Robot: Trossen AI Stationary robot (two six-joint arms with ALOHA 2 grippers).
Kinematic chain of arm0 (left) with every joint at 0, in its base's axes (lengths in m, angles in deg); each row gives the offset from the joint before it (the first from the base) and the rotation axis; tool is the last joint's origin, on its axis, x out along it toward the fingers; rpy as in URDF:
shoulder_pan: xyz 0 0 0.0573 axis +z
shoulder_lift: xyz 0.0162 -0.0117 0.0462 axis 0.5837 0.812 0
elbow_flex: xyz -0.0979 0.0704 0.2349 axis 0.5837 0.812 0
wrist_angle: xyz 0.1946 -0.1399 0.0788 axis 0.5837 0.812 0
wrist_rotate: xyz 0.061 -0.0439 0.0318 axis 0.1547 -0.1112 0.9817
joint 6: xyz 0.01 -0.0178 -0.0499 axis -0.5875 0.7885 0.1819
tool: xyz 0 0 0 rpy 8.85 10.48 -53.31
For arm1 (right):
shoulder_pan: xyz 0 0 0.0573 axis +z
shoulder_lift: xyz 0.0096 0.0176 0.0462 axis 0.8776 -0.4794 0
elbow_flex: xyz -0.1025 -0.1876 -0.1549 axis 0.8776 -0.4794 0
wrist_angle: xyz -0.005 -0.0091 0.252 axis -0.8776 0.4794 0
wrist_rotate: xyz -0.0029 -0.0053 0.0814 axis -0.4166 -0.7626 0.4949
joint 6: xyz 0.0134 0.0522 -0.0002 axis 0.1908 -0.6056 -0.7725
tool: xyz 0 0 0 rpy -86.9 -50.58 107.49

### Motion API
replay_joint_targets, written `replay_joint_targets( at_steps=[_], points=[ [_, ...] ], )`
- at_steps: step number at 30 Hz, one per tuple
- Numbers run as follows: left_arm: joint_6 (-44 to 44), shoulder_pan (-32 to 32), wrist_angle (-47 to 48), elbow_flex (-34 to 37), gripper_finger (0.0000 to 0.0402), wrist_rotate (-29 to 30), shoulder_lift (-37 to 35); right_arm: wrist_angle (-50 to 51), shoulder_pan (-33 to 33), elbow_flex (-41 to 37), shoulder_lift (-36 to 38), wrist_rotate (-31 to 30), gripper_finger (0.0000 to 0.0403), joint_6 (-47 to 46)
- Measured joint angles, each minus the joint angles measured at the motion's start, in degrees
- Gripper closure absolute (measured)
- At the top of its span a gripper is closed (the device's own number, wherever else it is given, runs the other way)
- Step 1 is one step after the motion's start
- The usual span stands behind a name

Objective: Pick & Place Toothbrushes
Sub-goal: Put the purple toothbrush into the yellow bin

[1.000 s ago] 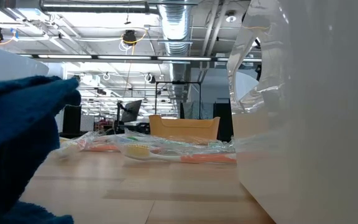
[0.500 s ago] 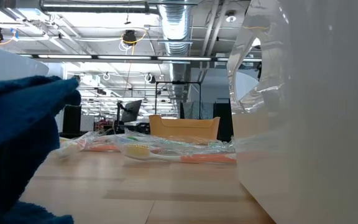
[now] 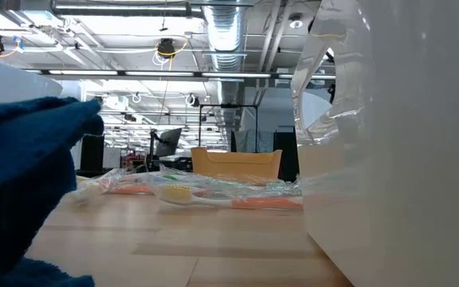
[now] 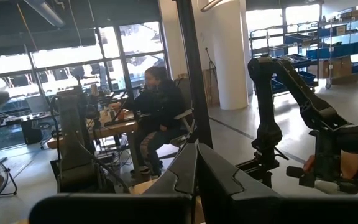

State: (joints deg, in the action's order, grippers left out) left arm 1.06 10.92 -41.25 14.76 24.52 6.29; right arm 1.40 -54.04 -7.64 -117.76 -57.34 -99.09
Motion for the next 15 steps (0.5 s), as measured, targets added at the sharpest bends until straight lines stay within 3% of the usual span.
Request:
replay_joint_targets(
  at_steps=[6, 15],
  points=[
    [0.0, 0.0, 0.0, 0.0, 0.0396, 0.0, 0.0, -0.02, 2.97, 0.0, -0.02, -0.09, 0.0215, -1.43],
    [0.0, 0.0, -0.06, 0.0, 0.0396, 0.0, 0.0, -0.17, -0.45, 0.02, 0.0, -1.49, 0.0216, 0.38]
  ],
)
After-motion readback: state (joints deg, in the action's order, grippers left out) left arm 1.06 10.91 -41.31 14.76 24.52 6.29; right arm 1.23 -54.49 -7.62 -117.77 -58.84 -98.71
